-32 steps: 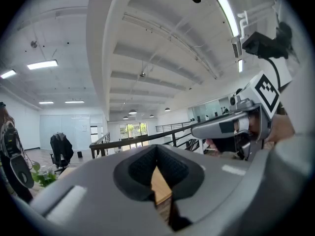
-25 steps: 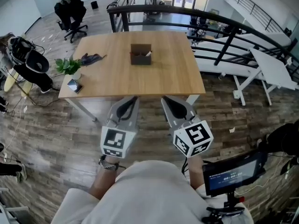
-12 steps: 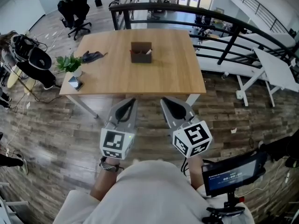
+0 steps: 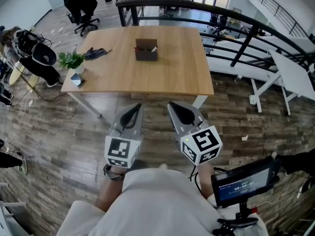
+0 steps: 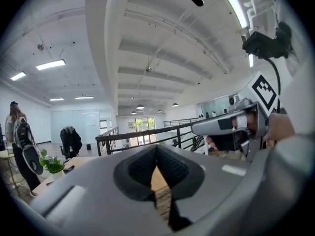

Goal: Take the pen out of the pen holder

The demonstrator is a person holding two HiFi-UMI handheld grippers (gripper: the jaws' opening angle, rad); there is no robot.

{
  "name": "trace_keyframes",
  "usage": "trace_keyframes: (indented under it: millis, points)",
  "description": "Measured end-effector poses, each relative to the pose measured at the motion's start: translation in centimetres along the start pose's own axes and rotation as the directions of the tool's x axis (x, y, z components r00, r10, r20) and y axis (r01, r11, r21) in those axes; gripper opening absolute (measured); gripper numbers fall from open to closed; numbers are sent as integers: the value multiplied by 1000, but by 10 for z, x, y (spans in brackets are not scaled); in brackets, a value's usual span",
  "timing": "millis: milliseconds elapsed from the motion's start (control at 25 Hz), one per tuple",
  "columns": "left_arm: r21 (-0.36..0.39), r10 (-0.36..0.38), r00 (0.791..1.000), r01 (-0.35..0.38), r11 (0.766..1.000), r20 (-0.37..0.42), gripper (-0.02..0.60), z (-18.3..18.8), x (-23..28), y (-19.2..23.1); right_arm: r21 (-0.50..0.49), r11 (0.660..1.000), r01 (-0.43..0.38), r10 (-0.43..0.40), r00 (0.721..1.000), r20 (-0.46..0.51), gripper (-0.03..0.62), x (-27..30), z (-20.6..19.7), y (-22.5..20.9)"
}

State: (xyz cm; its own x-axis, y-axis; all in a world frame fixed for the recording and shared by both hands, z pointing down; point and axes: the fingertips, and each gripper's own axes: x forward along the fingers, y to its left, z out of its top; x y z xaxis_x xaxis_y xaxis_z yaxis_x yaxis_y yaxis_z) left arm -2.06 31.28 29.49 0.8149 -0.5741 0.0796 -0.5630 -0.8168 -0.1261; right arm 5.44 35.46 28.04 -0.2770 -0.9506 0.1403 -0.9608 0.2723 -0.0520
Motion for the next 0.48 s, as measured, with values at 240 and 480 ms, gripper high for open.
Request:
trace_keyframes:
  millis: [240,480]
  points:
    - [10,-10,1000,11,1000,-20,0,-6,4,-17,17,1000,-3,3,1000,-4,2,-10,-10,-5]
    - [4,-17,1000,17,1000,-15,0,-9,10,-20,32,999,24,-23,1000,-11,2,-15,-18,-13]
